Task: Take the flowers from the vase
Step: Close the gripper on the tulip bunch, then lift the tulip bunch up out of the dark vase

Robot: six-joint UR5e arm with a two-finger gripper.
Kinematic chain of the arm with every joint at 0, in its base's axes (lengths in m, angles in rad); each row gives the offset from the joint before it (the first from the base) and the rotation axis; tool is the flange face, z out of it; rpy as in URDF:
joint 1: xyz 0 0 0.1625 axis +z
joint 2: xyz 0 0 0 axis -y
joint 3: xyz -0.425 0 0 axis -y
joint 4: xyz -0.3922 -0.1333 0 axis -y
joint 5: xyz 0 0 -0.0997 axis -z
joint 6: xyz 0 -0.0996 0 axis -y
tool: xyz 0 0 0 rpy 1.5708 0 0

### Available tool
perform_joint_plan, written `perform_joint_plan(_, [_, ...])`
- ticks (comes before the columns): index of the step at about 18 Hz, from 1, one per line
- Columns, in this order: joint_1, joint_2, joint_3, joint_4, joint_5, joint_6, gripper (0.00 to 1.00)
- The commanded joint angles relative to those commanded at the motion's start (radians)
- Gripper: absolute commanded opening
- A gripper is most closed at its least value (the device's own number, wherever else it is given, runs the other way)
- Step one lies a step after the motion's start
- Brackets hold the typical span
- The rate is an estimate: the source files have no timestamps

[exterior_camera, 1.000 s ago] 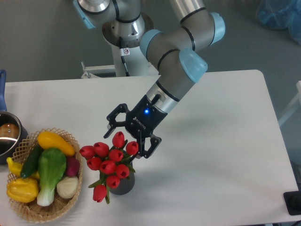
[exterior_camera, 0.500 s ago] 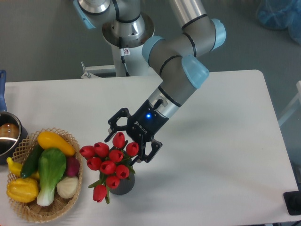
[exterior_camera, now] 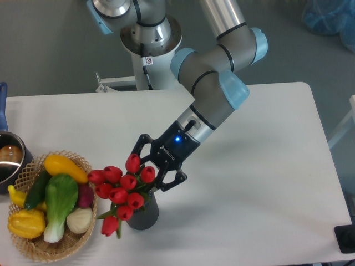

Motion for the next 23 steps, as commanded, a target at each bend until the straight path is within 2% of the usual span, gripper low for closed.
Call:
perform_joint_plan(5, [0.017, 0.018, 0.0, -0.002, -0.049, -0.009, 0.04])
perform_joint_plan(15, [0.026, 0.097, 0.0, -0.003, -0.132, -0.081, 0.04])
perform_joint_plan(18, [0.043, 0.123, 0.011, -0.003, -0.163, -0.118, 0.04])
perform_joint_plan(23, [0.077, 0.13, 0.054, -0.003, -0.215, -0.144, 0.04])
